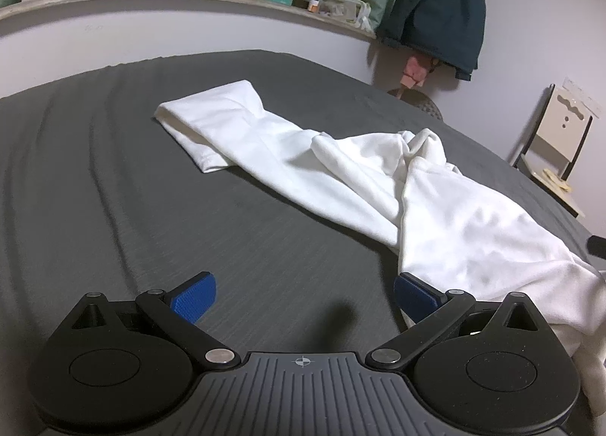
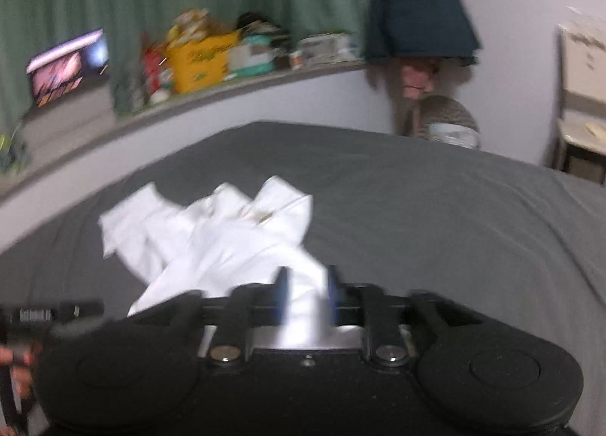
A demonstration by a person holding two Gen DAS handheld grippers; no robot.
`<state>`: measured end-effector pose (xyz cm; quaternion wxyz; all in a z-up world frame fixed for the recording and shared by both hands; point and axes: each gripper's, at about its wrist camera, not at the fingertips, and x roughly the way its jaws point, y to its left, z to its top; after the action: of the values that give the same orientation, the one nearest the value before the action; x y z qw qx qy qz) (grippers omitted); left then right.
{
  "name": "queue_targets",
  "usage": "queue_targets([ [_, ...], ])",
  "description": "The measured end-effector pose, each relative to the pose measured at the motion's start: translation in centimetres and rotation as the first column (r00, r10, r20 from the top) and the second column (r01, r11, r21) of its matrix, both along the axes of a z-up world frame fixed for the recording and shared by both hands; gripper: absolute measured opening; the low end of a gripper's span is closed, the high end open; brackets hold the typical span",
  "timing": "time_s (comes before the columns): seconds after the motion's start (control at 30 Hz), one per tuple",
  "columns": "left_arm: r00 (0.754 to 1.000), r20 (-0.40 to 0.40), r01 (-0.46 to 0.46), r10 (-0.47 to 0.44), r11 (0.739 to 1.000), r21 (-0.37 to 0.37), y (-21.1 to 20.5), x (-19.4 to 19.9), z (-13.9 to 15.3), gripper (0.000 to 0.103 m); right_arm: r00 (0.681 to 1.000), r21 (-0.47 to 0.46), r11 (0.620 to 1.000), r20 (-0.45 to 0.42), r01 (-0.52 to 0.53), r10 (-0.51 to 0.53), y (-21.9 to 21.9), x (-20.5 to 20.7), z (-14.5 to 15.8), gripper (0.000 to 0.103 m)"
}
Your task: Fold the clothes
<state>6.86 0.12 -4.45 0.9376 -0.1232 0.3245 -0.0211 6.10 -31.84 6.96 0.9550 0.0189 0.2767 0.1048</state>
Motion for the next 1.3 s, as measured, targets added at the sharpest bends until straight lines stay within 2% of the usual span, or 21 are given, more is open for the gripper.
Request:
queue_targets([
  [0.03,1.000,0.003,0.002,-0.002,1.000,0.000,0.0,0.0,0.0,0.103,1.000,-0.034,0.999,0.008,-0.014,0.015,0.6,-0.1,-0.1,0.051],
  [0.13,1.000,0.005,-0.004,0.004,1.000,0.004,0.0,0.0,0.0,0.103,0.999,-0.133,0.990,-0.003,-0.053,0.053,1.9,-0.1,-0.8,0.052],
  [0.2,1.000,0.003,-0.005,0.005,1.000,-0.004,0.0,0.1,0.0,0.103,0.998,-0.141,0.988,-0.029,-0.059,0.055,2.1,0.0,-1.6,0.052],
  [0.37,1.000,-0.006,0.001,-0.001,1.000,-0.022,0.1,0.3,-0.1,0.103,0.996,-0.073,0.995,-0.060,-0.070,0.066,1.8,0.3,-1.9,0.019],
  [0.47,1.000,-0.001,-0.004,0.004,1.000,-0.026,0.2,0.3,0.0,0.103,0.993,0.019,0.995,-0.055,-0.101,0.102,1.3,-0.2,-1.1,0.013],
  [0.57,1.000,0.015,-0.018,0.018,0.999,-0.045,0.5,0.2,0.2,0.103,0.970,0.098,0.968,-0.042,-0.233,0.238,2.0,-1.5,0.2,0.012],
  [0.67,0.999,0.033,-0.036,0.038,0.997,-0.073,1.0,0.2,0.4,0.103,0.898,0.075,0.898,-0.046,-0.434,0.438,4.6,-3.7,1.3,0.012],
  [0.77,0.996,0.055,-0.057,0.064,0.992,-0.113,1.7,0.2,0.6,0.103,0.780,0.012,0.790,-0.143,-0.614,0.609,8.3,-5.9,0.5,0.012],
  [0.87,0.995,0.066,-0.064,0.075,0.987,-0.146,2.1,0.2,0.6,0.103,0.684,-0.040,0.701,-0.268,-0.712,0.679,11.1,-7.5,-1.3,0.013],
  [0.9,0.995,0.068,-0.064,0.075,0.986,-0.152,2.2,0.3,0.6,0.103,0.672,-0.053,0.688,-0.281,-0.724,0.685,11.5,-7.9,-1.5,0.013],
  [0.97,0.995,0.072,-0.054,0.065,0.987,-0.151,2.0,0.3,0.6,0.103,0.677,-0.026,0.693,-0.244,-0.721,0.695,10.6,-7.9,-0.5,0.015],
  [1.0,0.995,0.075,-0.047,0.059,0.988,-0.150,1.8,0.3,0.7,0.103,0.694,0.008,0.711,-0.205,-0.703,0.690,9.7,-7.8,0.3,0.016],
  [1.07,0.995,0.086,-0.029,0.043,0.988,-0.152,1.6,0.3,0.8,0.103,0.762,0.089,0.773,-0.132,-0.628,0.634,7.4,-6.7,1.8,0.029],
  [1.13,0.995,0.101,-0.011,0.028,0.986,-0.163,1.4,0.2,1.0,0.103,0.837,0.159,0.839,-0.097,-0.521,0.538,4.8,-5.3,2.4,0.029],
  [1.23,0.993,0.116,0.023,0.000,0.981,-0.195,1.0,0.0,1.4,0.103,0.917,0.169,0.922,-0.141,-0.348,0.372,2.6,-2.8,1.0,0.030],
  [1.3,0.993,0.112,0.069,-0.045,0.973,-0.219,0.6,-0.1,1.5,0.103,0.943,0.181,0.952,-0.181,-0.245,0.277,1.6,-1.4,-0.5,0.030],
])
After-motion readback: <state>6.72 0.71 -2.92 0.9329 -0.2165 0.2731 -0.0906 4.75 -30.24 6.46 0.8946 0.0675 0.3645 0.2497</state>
